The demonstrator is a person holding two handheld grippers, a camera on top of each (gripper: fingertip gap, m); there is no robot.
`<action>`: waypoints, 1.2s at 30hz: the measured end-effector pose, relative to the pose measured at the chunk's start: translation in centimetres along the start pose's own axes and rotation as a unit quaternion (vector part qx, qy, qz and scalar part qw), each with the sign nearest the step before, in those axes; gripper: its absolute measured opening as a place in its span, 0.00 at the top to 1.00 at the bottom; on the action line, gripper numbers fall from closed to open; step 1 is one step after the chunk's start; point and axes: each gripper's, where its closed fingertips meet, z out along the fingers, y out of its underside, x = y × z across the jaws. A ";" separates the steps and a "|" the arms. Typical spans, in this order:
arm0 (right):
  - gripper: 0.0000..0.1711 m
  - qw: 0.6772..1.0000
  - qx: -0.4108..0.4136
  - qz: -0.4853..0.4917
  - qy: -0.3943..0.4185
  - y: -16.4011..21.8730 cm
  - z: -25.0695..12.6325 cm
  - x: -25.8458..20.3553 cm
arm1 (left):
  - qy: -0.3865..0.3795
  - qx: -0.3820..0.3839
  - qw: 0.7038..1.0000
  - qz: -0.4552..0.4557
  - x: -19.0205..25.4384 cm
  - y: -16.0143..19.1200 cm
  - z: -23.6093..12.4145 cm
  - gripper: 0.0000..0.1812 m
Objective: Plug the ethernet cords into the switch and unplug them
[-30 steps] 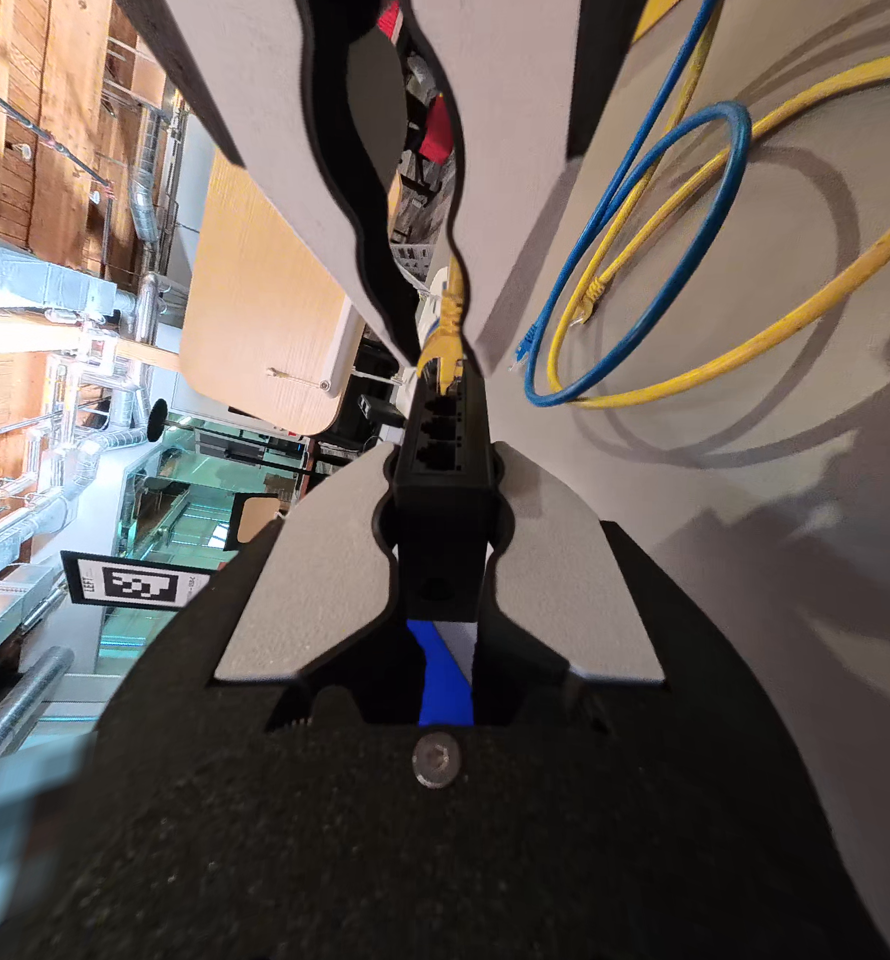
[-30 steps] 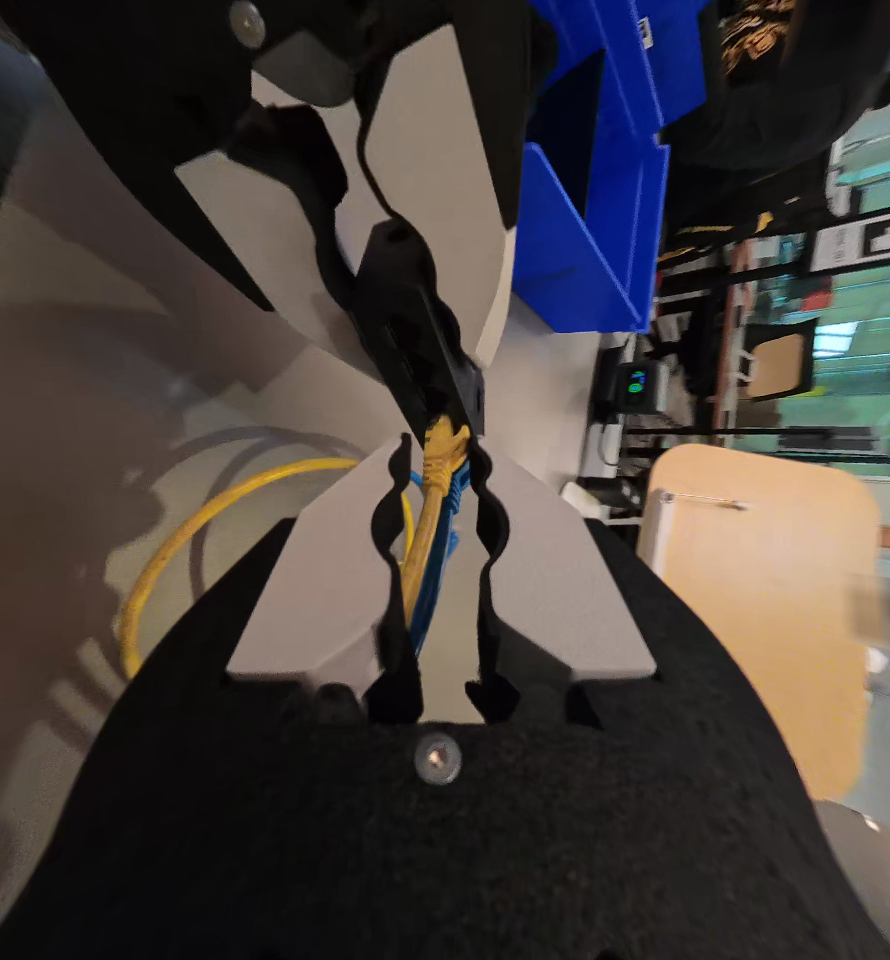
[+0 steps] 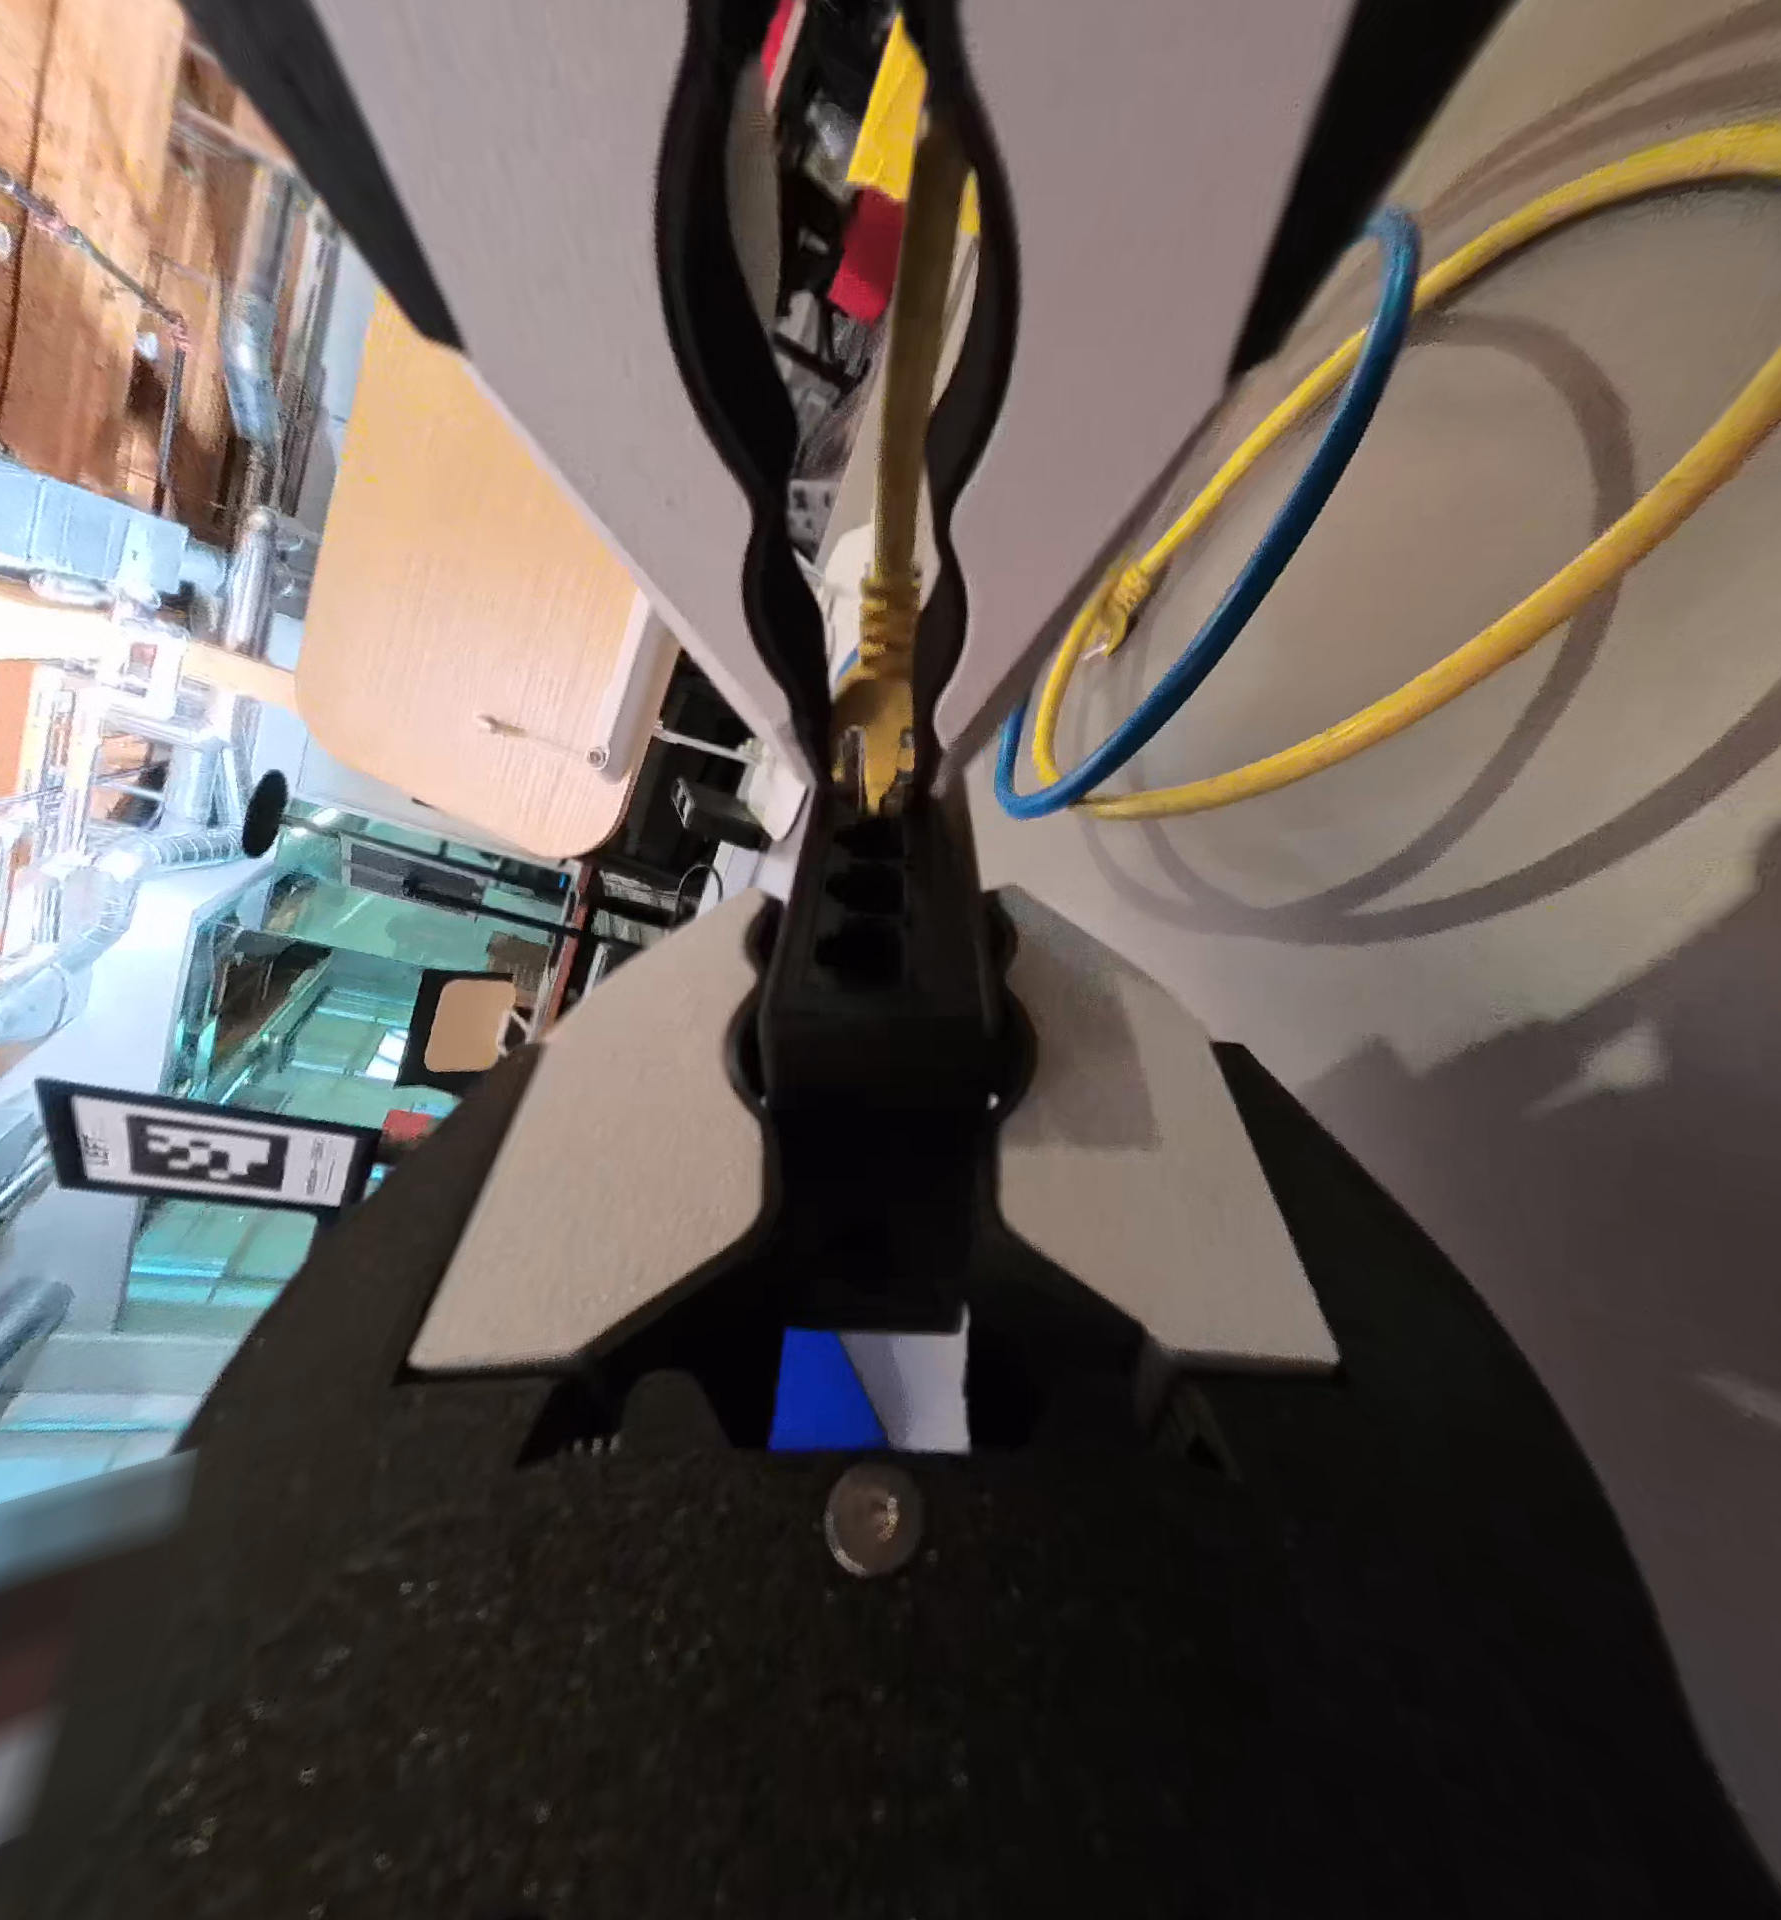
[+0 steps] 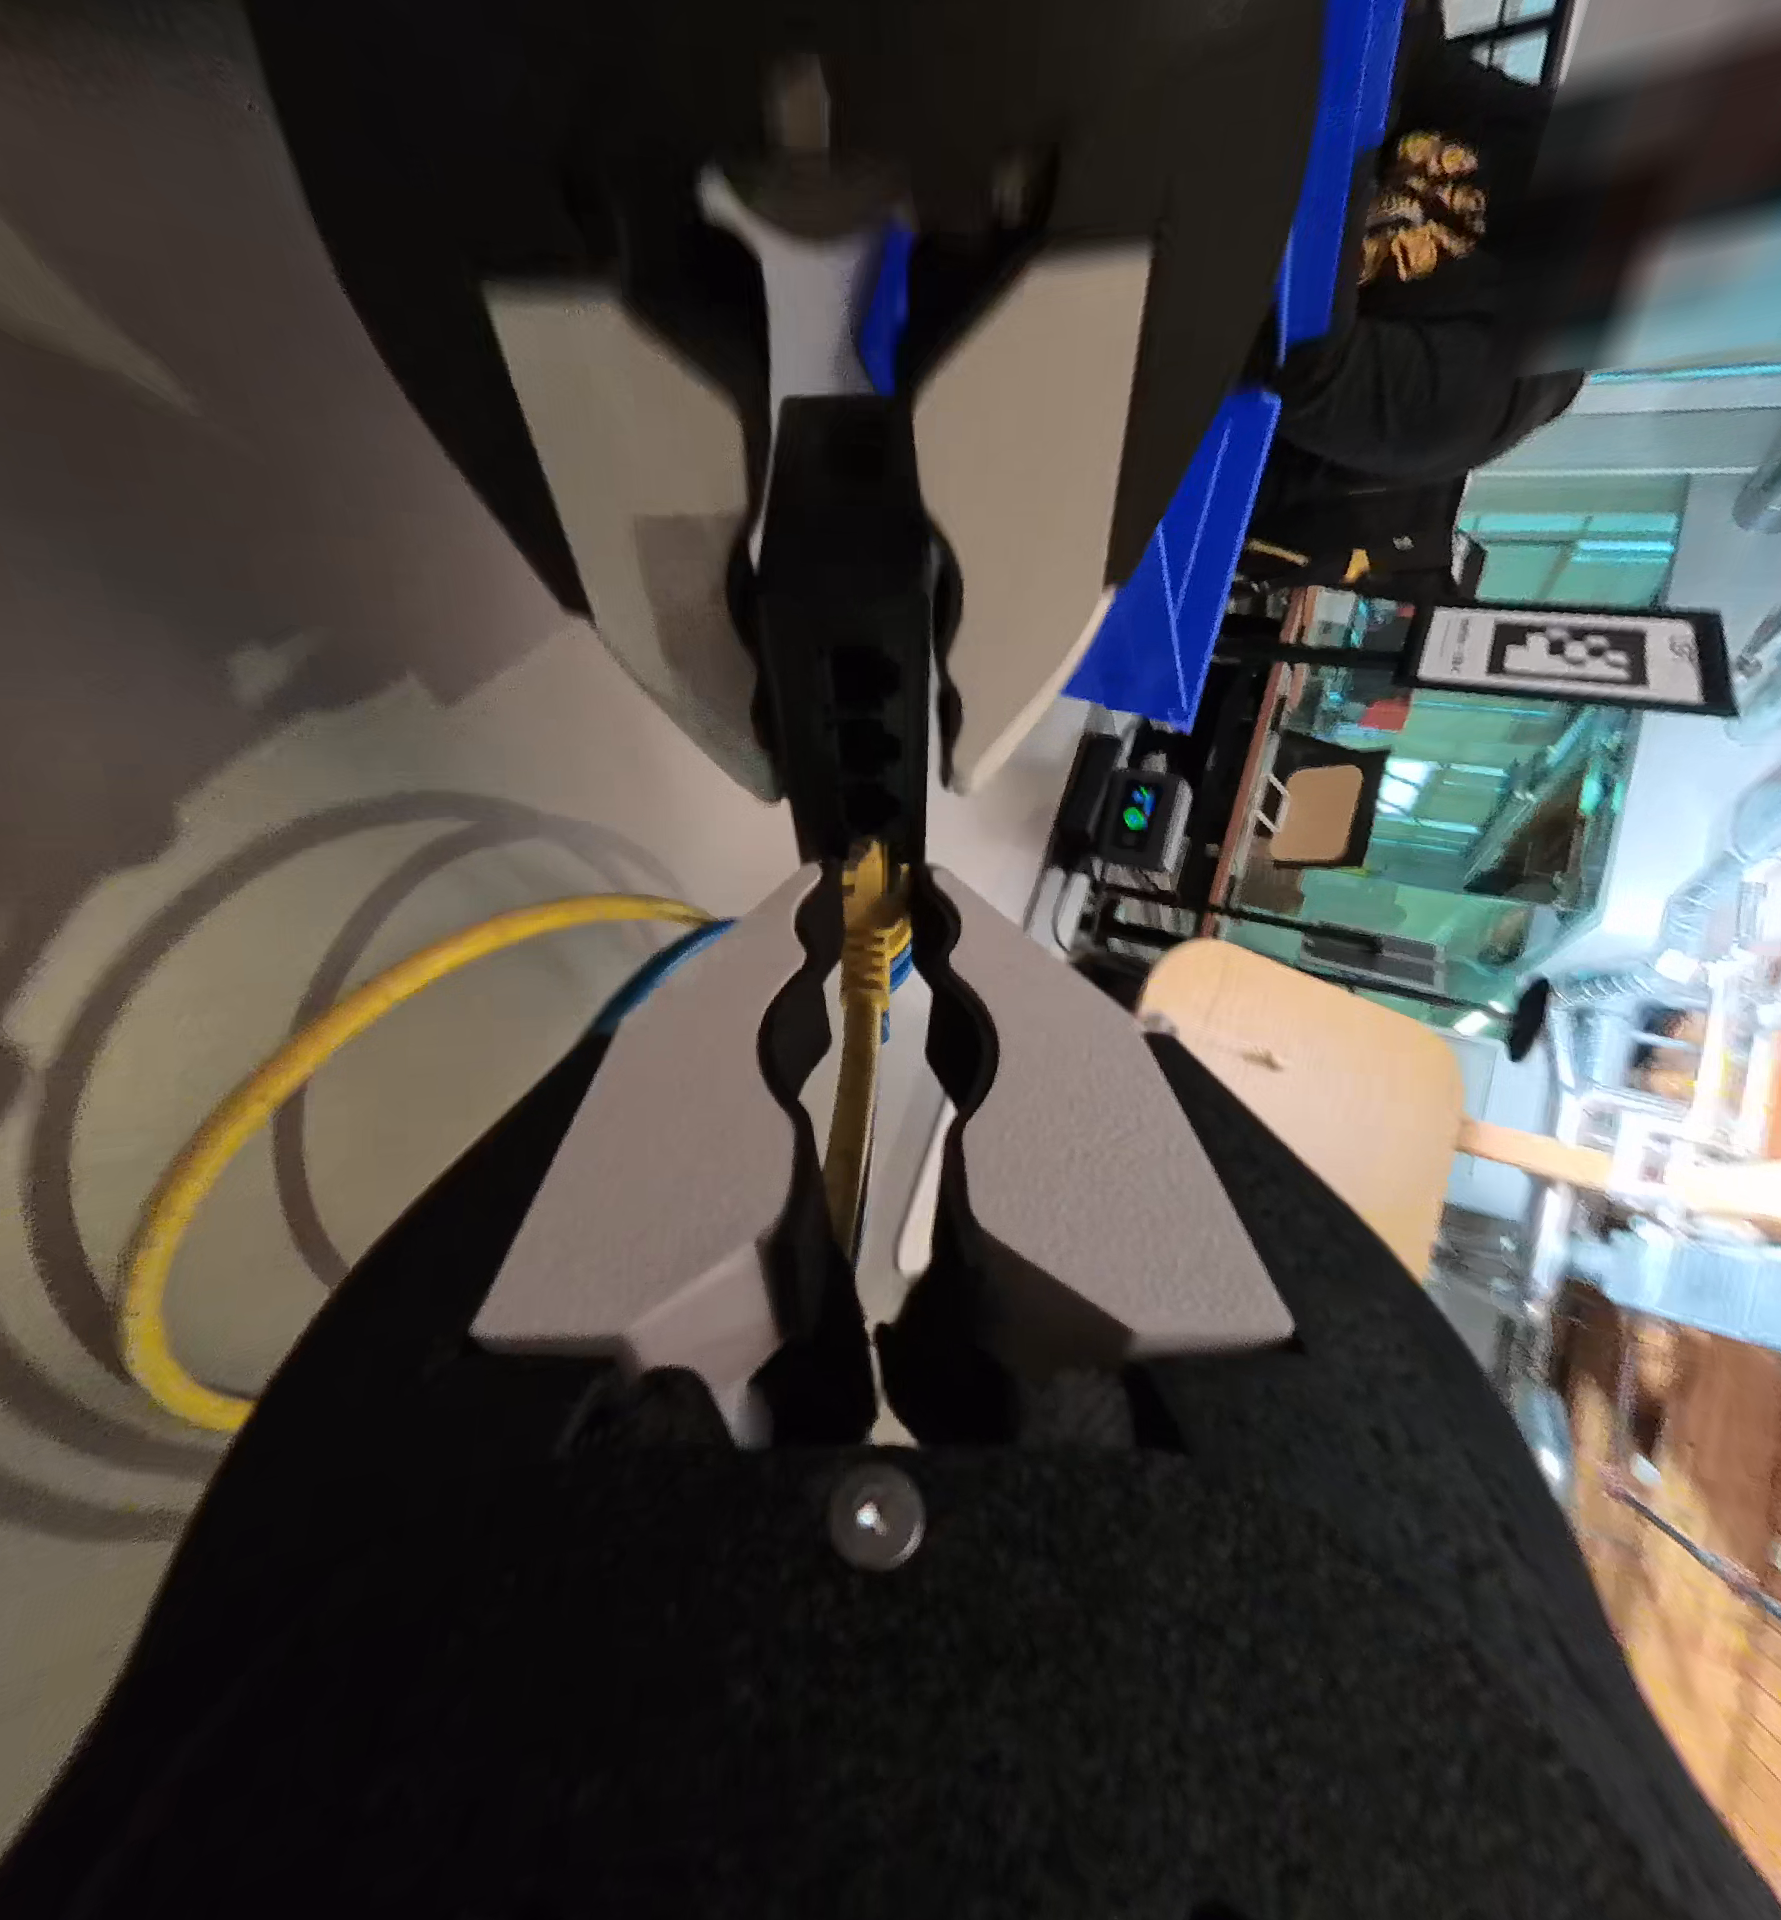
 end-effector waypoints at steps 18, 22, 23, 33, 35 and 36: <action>0.93 0.998 0.039 0.030 -0.037 0.1 -0.8 -0.9 | 0.026 0.012 1.000 -0.005 0.6 -0.8 0.1 0.81; 0.92 0.995 0.063 0.070 -0.010 0.0 -1.0 -0.3 | 0.007 0.015 1.000 0.000 -0.1 -0.9 0.0 0.81; 0.92 0.995 0.066 0.074 0.000 0.2 -1.2 0.0 | -0.006 0.010 1.000 0.009 -0.4 -0.7 0.0 0.81; 0.89 0.892 0.100 0.435 -0.074 0.5 -2.6 1.1 | -0.098 -0.011 0.992 0.073 -3.1 0.5 -0.6 0.81; 0.94 0.883 0.096 0.454 -0.068 0.7 -2.0 0.8 | -0.101 -0.016 0.991 0.087 -2.9 0.5 -0.6 0.81; 0.94 0.878 0.097 0.463 -0.071 0.6 -1.9 0.6 | -0.102 -0.018 0.991 0.090 -2.9 0.5 -0.6 0.80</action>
